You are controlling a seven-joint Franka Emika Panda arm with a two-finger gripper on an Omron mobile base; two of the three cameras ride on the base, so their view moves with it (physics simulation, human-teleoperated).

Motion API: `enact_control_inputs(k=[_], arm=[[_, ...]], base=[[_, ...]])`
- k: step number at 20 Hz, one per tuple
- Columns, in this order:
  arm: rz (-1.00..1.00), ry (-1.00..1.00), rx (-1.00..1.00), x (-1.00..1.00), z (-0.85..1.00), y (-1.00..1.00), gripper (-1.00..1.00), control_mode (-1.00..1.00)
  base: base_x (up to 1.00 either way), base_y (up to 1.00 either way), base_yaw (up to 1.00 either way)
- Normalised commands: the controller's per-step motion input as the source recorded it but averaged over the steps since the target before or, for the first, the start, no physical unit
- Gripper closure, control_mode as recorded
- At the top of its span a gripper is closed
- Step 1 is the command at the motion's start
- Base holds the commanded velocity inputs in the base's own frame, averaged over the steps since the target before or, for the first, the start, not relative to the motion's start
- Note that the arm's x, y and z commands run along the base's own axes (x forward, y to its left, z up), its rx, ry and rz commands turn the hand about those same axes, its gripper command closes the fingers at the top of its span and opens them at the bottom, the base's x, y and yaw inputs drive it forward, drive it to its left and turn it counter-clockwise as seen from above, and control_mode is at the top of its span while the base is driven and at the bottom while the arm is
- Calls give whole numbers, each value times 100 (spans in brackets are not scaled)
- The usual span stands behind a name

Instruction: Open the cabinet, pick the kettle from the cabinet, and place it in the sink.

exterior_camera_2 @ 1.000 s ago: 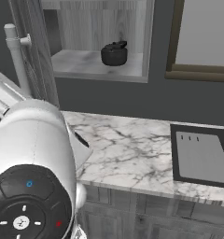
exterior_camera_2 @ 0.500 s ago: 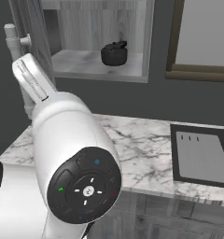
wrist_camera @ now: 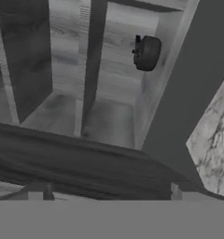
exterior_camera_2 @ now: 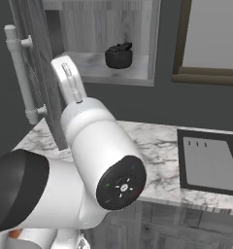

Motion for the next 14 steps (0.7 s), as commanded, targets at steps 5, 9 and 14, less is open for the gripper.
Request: enact_control_inputs(k=[5, 9, 14], arm=[[0, 1, 9, 47, -12, 1, -100, -100], [3, 0, 2, 41, -5, -1, -100, -100], [15, 0, 1, 23, 0, -11, -100, -100]], base=[[0, 0, 0], [0, 0, 0], [0, 0, 0]])
